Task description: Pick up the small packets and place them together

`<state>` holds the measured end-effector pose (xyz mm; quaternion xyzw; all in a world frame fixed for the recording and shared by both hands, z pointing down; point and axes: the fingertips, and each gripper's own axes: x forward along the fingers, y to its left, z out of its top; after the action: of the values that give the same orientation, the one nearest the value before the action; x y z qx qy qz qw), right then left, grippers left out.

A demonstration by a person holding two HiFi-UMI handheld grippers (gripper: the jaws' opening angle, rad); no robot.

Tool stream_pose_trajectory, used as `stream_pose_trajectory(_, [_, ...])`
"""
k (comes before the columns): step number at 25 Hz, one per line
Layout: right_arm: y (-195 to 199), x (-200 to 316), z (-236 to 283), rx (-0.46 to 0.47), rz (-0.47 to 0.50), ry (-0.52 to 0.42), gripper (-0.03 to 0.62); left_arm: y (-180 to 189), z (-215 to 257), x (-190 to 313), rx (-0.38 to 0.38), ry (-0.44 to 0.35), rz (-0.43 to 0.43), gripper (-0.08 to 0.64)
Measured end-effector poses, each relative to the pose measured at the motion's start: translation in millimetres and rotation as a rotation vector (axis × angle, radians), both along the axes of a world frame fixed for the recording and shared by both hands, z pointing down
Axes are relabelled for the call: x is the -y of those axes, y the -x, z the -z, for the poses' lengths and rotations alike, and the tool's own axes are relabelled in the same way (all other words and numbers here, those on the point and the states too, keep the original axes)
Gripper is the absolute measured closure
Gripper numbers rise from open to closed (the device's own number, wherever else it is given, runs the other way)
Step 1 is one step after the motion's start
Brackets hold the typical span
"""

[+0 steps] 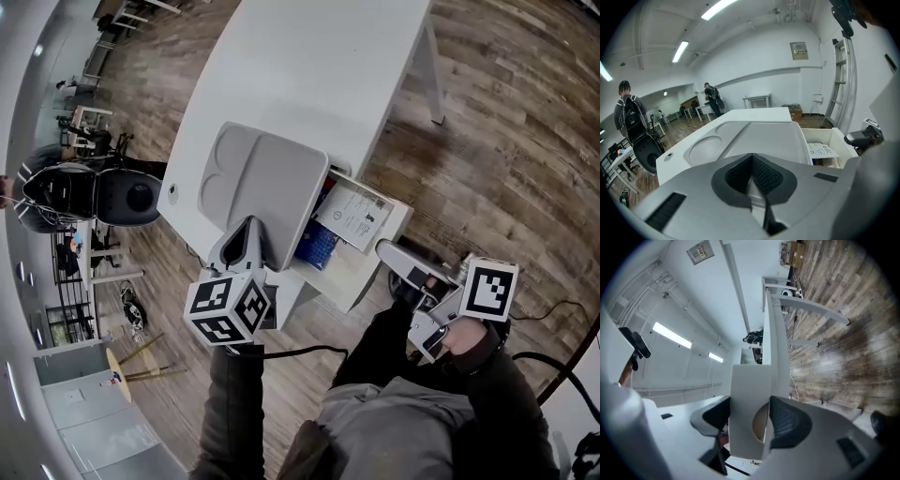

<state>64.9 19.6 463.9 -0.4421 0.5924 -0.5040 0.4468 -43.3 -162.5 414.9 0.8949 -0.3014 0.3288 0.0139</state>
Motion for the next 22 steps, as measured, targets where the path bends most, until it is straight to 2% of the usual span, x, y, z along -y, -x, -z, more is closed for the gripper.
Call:
stream_pose_trajectory(9, [-8, -62, -27, 0.0, -0.02, -0.012, 0.316, -6, -25, -48, 0.002, -0.014, -0.001, 0.56])
stream_pose_trajectory(22, [-12, -65, -18, 0.007, -0.039, -0.007, 0.318, -5, -16, -30, 0.028, -0.038, 0.009, 0.56])
